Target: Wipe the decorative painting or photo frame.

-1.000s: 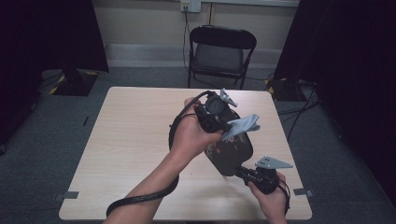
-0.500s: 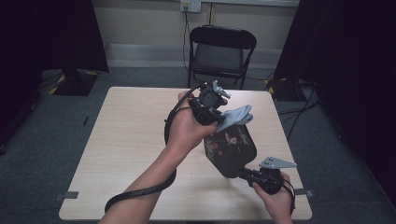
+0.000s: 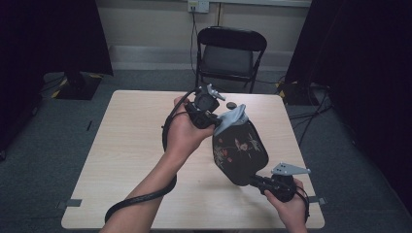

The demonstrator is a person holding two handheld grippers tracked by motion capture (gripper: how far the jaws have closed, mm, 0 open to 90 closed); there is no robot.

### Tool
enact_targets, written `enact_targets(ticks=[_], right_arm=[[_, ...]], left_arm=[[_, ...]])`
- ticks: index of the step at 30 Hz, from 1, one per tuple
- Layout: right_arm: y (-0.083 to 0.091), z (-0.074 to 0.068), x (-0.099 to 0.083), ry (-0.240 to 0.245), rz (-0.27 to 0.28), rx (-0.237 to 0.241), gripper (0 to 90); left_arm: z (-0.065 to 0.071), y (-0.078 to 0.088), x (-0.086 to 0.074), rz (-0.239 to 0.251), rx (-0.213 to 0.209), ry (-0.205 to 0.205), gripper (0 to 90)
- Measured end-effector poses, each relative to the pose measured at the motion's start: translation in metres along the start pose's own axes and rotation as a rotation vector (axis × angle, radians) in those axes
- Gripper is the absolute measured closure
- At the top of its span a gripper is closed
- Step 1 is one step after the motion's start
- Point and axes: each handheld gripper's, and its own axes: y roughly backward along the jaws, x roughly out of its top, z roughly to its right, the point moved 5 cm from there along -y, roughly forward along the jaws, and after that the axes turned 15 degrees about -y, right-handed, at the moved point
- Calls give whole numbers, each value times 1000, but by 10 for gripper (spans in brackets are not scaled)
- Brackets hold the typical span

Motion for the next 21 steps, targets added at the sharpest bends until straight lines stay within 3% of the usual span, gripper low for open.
enact_targets(ticks=[12,21], right_arm=[[0,1,0,0,1,3,797],[0,0,0,0,-1,1,797]], left_arm=[[-8,-19,-21,-21,15,75,795],[-8,-29,-38,-60,10,89,795]])
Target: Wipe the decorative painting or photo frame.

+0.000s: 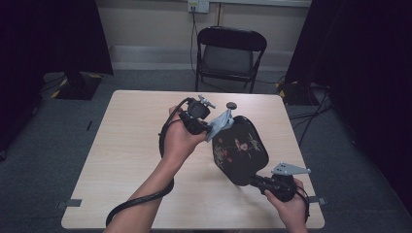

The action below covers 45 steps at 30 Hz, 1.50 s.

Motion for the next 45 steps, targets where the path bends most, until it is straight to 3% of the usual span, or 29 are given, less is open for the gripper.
enact_targets(ticks=[17,25,33,45], right_arm=[[0,0,0,0,1,2,797],[-1,0,0,4,3,3,797],[-1,-1,1,4,2,2,797],[-2,-1,1,5,-1,6,797]], left_arm=[[-7,-25,-31,-39,-22,62,794],[-4,-31,-39,-47,-30,71,794],[2,-44,-58,-79,-25,72,795],[9,-60,-77,-95,-54,99,795]])
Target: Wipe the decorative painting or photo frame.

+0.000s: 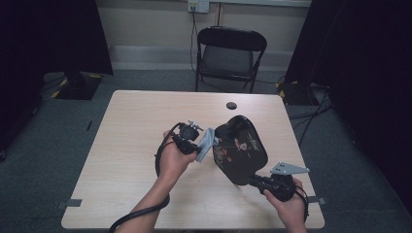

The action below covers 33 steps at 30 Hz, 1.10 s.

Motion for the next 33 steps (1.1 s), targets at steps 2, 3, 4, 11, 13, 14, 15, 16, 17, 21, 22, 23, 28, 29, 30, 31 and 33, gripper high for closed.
enact_targets(ticks=[2,3,4,11,13,14,15,16,17,21,22,23,28,29,30,31,33], right_arm=[[0,0,0,1,-1,1,797],[0,0,0,1,-1,1,797],[0,0,0,2,-2,1,797],[0,1,0,2,-3,4,797],[0,0,0,3,-2,4,797],[0,0,0,3,-2,4,797],[0,1,0,2,-2,5,797],[0,1,0,1,-2,5,797],[0,1,0,2,-1,5,797],[0,0,0,2,-2,6,797],[0,1,0,1,-2,6,797],[0,1,0,2,-2,7,797],[0,1,0,1,-1,8,796],[0,1,0,1,-1,8,797],[0,1,0,2,0,10,796],[0,1,0,1,1,10,796],[0,1,0,1,1,9,796]], left_arm=[[1,-2,-2,-5,-4,0,795],[1,-4,-3,-1,-7,5,795],[2,-5,-5,-4,-8,6,795],[4,-17,-16,-22,-26,22,795],[5,-20,-18,-24,-31,29,795],[5,-21,-19,-26,-34,30,796],[6,-22,-20,-28,-36,31,795],[6,-23,-21,-32,-37,27,795],[6,-24,-21,-33,-41,32,795],[10,-31,-27,-47,-52,40,795],[11,-33,-29,-51,-57,39,795],[12,-35,-30,-57,-63,35,795],[19,-41,-37,-67,-83,45,796],[20,-41,-38,-70,-89,43,796],[21,-42,-39,-69,-90,42,795],[23,-43,-40,-72,-96,42,796],[25,-45,-43,-77,-104,42,796]])
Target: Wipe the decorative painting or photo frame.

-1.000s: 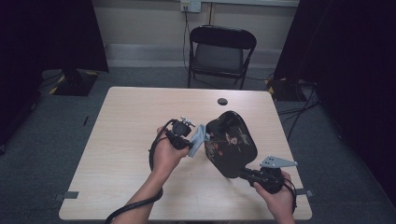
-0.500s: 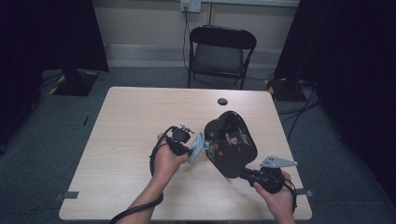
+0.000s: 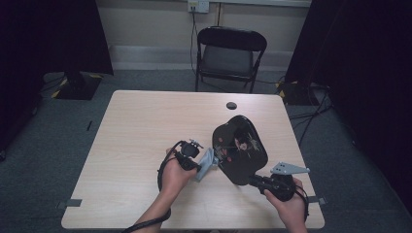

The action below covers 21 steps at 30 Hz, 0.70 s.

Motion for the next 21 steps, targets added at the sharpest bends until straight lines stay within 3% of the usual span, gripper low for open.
enact_targets(ticks=[10,15,21], right_arm=[[0,1,0,-1,-2,5,791],[4,4,-1,-3,2,0,696],[6,6,-3,33,-8,-16,582]], left_arm=[[6,1,-9,5,-11,0,796],[0,9,-11,31,-7,20,796],[-9,19,-16,58,23,30,796]])
